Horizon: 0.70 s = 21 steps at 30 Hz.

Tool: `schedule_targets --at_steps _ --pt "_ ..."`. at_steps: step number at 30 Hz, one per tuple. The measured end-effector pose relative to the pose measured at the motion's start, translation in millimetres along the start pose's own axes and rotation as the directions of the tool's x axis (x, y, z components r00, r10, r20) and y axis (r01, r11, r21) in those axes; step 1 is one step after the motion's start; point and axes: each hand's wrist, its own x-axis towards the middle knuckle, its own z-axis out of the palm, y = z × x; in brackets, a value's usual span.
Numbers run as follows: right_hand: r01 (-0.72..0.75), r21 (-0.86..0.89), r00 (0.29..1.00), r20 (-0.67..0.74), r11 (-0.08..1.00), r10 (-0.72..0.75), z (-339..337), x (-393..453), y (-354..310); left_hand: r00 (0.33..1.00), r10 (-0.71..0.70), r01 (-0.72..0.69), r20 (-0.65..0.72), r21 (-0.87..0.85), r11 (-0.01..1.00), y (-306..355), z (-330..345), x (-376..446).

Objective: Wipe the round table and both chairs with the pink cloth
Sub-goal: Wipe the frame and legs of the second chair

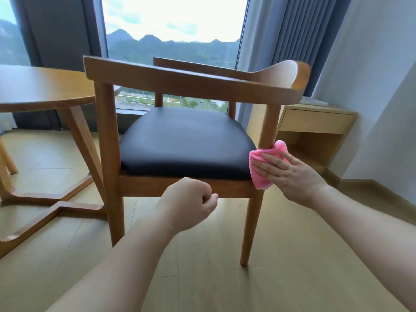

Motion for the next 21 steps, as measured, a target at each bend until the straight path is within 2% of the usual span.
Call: schedule_targets --at_steps 5,9,13,16,21 --pt "-0.039 -0.090 0.999 -0.008 0.995 0.038 -25.7 27.9 42.4 0.999 0.012 -0.010 -0.047 0.056 0.998 19.5 -32.1 26.7" --pt "-0.107 -0.061 0.993 -0.061 0.992 0.103 -41.8 38.3 56.5 0.997 0.057 -0.051 -0.056 0.102 0.993 28.2 -44.3 31.3" --pt "-0.177 0.105 0.979 -0.086 0.979 0.187 -56.9 46.7 29.0 0.995 0.057 -0.055 -0.076 0.027 0.998 29.6 -46.6 27.1" --pt "-0.197 0.288 0.951 -0.177 0.937 0.254 -77.5 52.0 7.2 0.995 0.082 -0.083 -0.060 -0.025 0.996 35.0 -51.0 23.1" --pt "-0.134 0.622 0.871 -0.298 0.772 0.391 -129.2 65.9 -11.1 0.982 0.156 -0.168 -0.109 -0.107 0.980 58.6 -82.1 28.1"
